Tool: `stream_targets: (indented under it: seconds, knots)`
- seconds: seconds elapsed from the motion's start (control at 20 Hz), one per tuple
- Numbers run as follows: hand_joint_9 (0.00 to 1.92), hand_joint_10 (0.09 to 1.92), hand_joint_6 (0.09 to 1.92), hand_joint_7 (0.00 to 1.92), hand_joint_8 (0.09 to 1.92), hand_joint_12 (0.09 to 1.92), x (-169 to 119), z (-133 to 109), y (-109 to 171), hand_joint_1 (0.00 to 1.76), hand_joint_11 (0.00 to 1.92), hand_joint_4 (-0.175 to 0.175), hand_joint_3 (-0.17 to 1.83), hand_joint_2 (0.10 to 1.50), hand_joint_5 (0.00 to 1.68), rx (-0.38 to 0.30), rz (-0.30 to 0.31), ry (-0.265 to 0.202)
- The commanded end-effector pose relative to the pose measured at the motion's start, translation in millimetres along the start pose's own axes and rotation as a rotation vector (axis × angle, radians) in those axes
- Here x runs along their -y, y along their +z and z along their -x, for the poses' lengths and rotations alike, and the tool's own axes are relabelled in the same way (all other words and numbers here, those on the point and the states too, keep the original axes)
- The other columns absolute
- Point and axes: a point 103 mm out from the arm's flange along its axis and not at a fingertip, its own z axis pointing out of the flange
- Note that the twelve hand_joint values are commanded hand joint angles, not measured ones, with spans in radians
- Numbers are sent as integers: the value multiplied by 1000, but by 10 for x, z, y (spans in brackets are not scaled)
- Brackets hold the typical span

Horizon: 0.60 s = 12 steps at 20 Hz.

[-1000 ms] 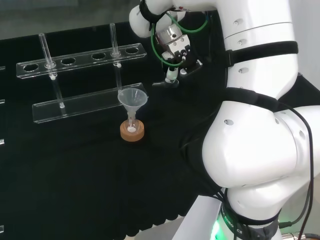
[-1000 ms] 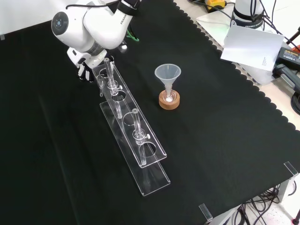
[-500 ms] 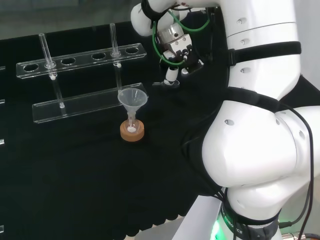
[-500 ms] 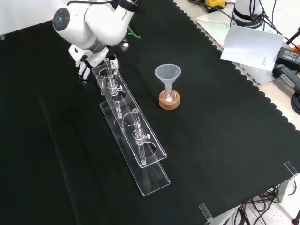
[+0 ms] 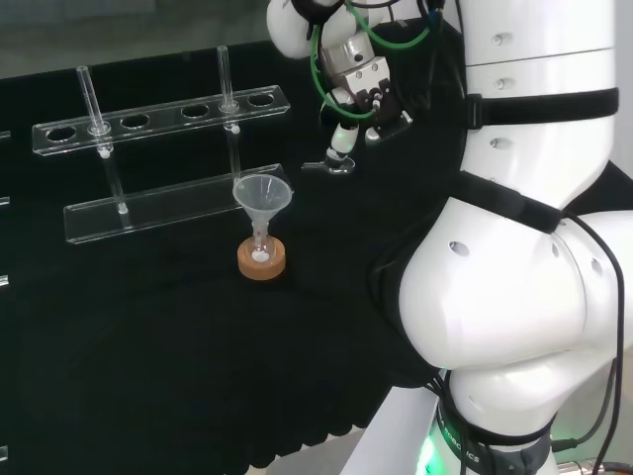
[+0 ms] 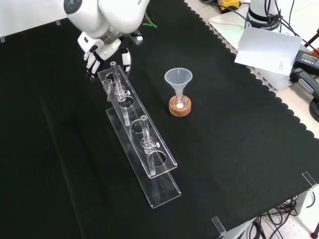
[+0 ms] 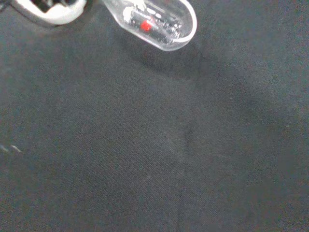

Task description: Put the weighing funnel back on the table.

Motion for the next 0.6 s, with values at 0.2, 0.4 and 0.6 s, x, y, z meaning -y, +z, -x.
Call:
stream_targets:
  seconds: [0.2,0.4,0.6]
  knots:
    - [532,600,243,242,658,1317,625,24,-277,769,346,5,451,635,410,-56,81,52]
    - [534,600,235,243,657,1317,836,-77,-377,761,348,5,450,639,413,-51,94,77]
    - [535,599,226,244,655,1318,1022,-157,-452,758,347,5,449,641,416,-64,116,72]
